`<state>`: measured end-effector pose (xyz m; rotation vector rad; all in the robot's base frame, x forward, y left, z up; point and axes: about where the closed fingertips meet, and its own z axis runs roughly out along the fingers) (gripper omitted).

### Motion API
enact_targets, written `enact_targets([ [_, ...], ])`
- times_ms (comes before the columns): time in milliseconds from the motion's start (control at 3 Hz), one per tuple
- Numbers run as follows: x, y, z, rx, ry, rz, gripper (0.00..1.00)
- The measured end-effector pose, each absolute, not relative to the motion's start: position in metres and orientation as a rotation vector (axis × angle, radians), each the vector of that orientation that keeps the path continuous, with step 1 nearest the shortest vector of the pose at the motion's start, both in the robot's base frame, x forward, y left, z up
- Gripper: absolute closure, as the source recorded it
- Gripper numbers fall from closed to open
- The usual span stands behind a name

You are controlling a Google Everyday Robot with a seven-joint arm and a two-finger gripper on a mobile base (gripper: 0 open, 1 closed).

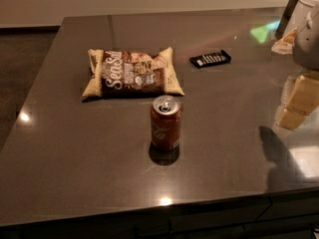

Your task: Move coke can near brown chip bag

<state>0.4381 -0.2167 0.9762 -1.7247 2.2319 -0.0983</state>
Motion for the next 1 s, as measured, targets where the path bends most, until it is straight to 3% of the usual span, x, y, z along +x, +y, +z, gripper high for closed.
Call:
enact_targets([
  [667, 0.441, -0.203, 0.975, -1.729, 2.198, -0.061, 0.0],
  [1000, 0.448, -0.173, 0.966, -1.708, 2.148, 0.012, 0.0],
])
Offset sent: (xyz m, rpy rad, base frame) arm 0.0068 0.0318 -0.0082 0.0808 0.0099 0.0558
